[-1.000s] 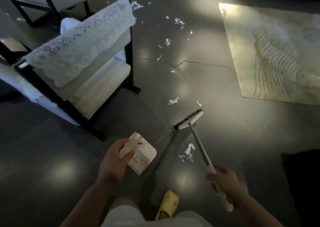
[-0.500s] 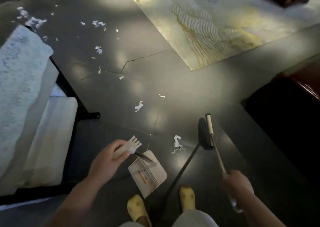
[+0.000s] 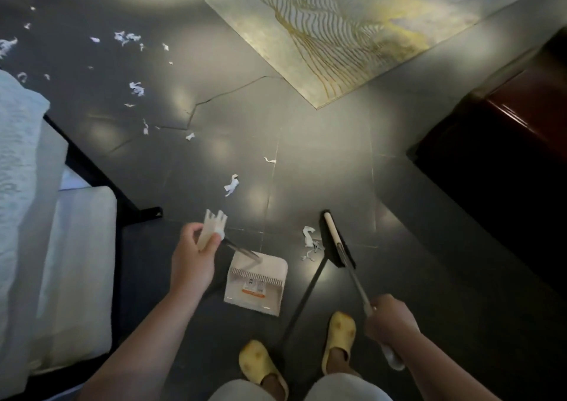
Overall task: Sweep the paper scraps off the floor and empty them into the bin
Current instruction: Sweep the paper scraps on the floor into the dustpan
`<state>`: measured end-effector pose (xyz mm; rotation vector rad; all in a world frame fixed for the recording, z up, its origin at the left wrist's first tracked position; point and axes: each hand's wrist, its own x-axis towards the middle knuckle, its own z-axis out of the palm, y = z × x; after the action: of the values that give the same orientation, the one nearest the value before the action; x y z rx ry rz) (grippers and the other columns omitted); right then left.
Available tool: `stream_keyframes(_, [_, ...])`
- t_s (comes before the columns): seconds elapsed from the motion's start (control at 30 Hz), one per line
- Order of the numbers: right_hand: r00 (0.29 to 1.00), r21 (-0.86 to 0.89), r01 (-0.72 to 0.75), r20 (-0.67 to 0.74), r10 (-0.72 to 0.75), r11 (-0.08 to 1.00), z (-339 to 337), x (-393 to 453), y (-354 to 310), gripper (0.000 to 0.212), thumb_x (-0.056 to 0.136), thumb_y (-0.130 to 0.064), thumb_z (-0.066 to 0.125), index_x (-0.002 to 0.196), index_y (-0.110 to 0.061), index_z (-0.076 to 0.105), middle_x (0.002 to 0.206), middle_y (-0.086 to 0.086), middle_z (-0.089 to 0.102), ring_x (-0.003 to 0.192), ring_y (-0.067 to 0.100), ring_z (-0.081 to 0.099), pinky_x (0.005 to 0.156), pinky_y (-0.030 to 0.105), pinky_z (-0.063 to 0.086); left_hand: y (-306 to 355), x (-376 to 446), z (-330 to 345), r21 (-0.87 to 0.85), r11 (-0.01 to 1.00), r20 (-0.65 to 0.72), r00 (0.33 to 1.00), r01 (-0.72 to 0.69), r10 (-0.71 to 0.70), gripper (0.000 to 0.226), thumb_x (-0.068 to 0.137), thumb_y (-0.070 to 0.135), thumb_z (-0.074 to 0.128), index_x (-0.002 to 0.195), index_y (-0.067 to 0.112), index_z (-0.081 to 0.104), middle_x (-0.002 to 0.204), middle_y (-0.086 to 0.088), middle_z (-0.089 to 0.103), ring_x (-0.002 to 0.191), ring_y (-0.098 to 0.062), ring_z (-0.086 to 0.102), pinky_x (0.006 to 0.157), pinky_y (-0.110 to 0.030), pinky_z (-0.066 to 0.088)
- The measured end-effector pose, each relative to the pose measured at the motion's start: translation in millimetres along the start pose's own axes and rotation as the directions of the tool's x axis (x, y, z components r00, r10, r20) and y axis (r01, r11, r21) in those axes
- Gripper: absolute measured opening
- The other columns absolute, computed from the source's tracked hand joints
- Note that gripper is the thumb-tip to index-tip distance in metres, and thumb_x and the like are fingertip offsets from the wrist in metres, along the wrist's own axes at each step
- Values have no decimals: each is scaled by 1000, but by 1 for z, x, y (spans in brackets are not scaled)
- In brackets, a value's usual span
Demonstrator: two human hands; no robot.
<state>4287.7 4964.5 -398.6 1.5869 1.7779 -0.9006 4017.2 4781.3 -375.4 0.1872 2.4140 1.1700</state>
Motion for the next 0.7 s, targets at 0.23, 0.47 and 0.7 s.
stream_keyframes(0.23, [1000, -19, -3, 15, 4, 1000, -14, -6, 3, 33, 79, -13, 64, 110, -20, 61, 82, -2, 60, 69, 8, 59, 49, 19, 41, 8, 3, 10, -355, 898, -36, 956, 259, -290, 71, 94, 19, 63, 152, 24, 24, 122, -3, 57, 89, -19, 60, 82, -43, 55])
stream_keyframes(0.47, [1000, -26, -6, 26, 7, 1000, -13, -1, -4, 25, 77, -17, 66, 102, -18, 63, 86, 1, 65, 73, 11, 63, 51, 20, 45, 14, -2, 16, -724, 591, 11, 863, 356, -505, 65, 94, 12, 64, 146, 17, 26, 123, -13, 55, 101, -28, 62, 77, -47, 57])
stream_keyframes(0.7, [999, -4, 49, 9, -48, 999, -11, 2, -15, 8, 88, -22, 60, 90, -17, 65, 80, 4, 69, 71, 13, 65, 53, 22, 46, 7, 5, 4, -938, 163, 70, 628, 306, -775, 55, 89, 13, 71, 134, 7, 40, 129, -17, 54, 107, -35, 63, 71, -44, 60])
